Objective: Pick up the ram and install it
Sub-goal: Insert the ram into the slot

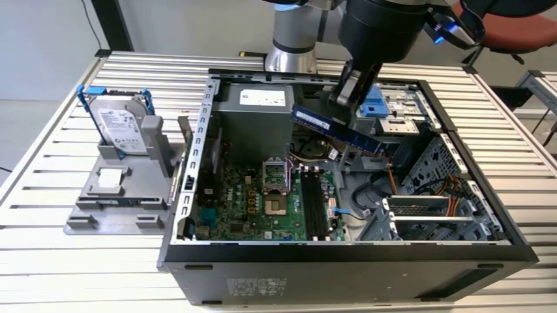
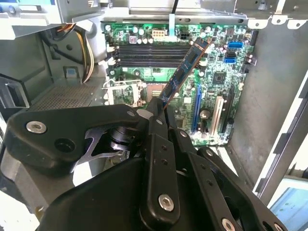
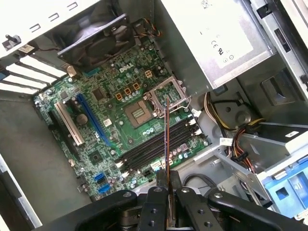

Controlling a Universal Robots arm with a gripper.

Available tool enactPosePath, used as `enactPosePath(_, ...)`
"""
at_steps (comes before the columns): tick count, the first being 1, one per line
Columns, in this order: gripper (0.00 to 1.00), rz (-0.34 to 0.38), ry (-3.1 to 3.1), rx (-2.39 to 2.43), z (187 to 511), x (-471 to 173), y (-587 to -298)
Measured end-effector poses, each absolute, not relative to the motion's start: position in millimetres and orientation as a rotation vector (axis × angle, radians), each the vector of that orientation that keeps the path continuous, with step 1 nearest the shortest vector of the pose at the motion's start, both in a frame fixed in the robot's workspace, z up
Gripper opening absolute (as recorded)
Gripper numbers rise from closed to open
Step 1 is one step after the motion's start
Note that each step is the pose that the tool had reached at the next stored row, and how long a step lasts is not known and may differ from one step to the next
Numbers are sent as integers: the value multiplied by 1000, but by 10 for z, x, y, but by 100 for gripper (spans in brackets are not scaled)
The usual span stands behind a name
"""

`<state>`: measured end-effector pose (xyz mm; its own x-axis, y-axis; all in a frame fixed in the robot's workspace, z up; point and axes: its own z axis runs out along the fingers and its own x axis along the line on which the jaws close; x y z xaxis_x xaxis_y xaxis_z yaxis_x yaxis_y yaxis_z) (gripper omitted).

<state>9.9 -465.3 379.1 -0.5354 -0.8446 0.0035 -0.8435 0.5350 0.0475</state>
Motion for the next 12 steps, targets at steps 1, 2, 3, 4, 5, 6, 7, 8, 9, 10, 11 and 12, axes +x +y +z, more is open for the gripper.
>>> enactPosePath(1, 0, -62, -2733, 1495, 3791, 99, -4653)
enactPosePath(2, 0, -62, -2737, 1488, 3791, 99, -4653)
enactPosePath(3, 0, -62, -2741, 1481, 3791, 99, -4653)
enactPosePath(4, 0, -63, -2744, 1474, 3791, 99, -4653)
enactPosePath(5, 0, -63, -2748, 1467, 3791, 98, -4653)
enactPosePath(6, 0, -63, -2752, 1460, 3791, 98, -4653)
enactPosePath(7, 0, -63, -2756, 1453, 3791, 98, -4653)
enactPosePath(8, 0, -63, -2760, 1446, 3791, 98, -4653)
enactPosePath(9, 0, -63, -2764, 1438, 3791, 98, -4653)
enactPosePath(10, 0, -63, -2768, 1431, 3791, 98, -4653)
enactPosePath(11, 0, -63, -2771, 1425, 3791, 98, -4653)
enactPosePath(12, 0, -63, -2775, 1418, 3791, 98, -4653)
